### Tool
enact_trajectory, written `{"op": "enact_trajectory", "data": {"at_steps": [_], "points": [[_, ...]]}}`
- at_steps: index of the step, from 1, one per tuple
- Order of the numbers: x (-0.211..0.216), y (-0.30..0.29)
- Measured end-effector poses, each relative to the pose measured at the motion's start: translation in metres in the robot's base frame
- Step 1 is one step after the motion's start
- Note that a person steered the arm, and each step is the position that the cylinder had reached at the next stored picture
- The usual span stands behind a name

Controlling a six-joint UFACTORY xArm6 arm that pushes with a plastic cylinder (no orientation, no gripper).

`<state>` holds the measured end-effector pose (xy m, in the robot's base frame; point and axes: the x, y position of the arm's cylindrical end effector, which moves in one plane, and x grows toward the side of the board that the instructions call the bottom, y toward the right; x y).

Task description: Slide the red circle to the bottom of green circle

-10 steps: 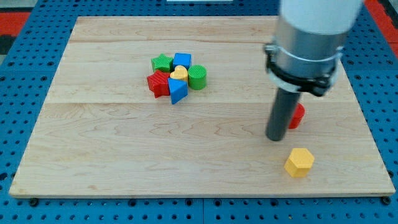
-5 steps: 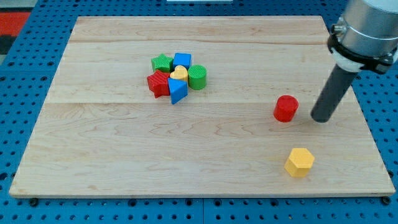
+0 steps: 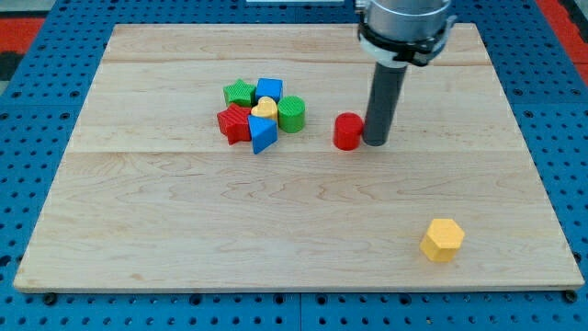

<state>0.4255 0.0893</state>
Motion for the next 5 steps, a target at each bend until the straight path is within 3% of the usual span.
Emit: {"op": "enact_trajectory", "data": {"at_steps": [3,4,5], "points": [[-0.007,-0.065],[-0.007,-0.071],[-0.007,-0.034]]}}
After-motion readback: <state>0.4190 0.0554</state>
